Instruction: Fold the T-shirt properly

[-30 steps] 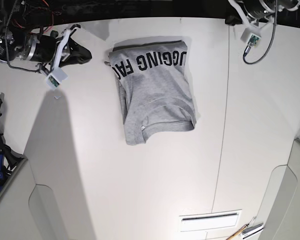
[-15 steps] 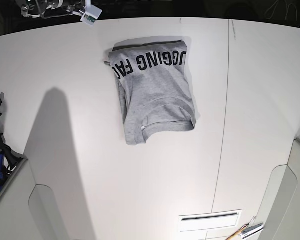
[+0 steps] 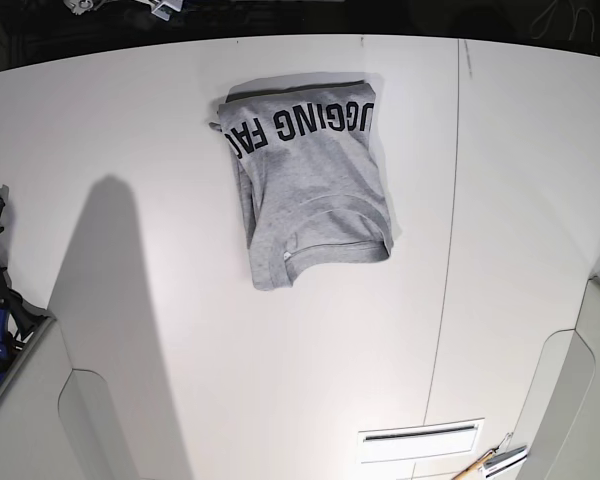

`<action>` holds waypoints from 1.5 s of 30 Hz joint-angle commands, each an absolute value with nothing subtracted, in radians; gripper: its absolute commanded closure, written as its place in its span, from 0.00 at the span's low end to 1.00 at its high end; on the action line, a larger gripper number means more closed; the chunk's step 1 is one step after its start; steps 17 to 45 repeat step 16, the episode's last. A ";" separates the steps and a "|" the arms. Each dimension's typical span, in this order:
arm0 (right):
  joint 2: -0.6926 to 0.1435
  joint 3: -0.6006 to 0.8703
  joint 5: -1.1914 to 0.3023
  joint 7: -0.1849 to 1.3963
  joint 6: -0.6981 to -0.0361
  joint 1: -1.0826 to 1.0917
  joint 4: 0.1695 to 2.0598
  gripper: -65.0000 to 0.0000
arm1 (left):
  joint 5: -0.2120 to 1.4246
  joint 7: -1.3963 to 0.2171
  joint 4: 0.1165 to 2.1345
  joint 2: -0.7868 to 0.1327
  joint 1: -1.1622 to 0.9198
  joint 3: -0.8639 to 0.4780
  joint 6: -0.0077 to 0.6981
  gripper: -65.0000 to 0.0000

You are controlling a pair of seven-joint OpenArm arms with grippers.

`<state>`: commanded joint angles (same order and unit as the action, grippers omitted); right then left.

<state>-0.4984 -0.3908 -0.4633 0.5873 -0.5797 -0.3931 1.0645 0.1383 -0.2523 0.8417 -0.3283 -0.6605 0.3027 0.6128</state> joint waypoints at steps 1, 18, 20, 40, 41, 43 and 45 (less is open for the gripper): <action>-0.496 -0.392 -0.463 0.564 -0.580 -0.375 1.026 1.00 | 0.151 -0.234 0.799 -0.321 -0.623 0.303 0.612 1.00; -0.495 -0.395 -0.332 0.320 -0.580 -0.252 0.794 1.00 | 0.326 -0.214 0.553 -0.230 -0.346 0.303 0.429 1.00; -0.495 -0.395 -0.332 0.320 -0.580 -0.252 0.794 1.00 | 0.326 -0.214 0.553 -0.230 -0.346 0.303 0.429 1.00; -0.495 -0.395 -0.332 0.320 -0.580 -0.252 0.794 1.00 | 0.326 -0.214 0.553 -0.230 -0.346 0.303 0.429 1.00; -0.495 -0.395 -0.332 0.320 -0.580 -0.252 0.794 1.00 | 0.326 -0.214 0.553 -0.230 -0.346 0.303 0.429 1.00; -0.495 -0.395 -0.332 0.320 -0.580 -0.252 0.794 1.00 | 0.326 -0.214 0.553 -0.230 -0.346 0.303 0.429 1.00; -0.495 -0.395 -0.332 0.320 -0.580 -0.252 0.794 1.00 | 0.326 -0.214 0.553 -0.230 -0.346 0.303 0.429 1.00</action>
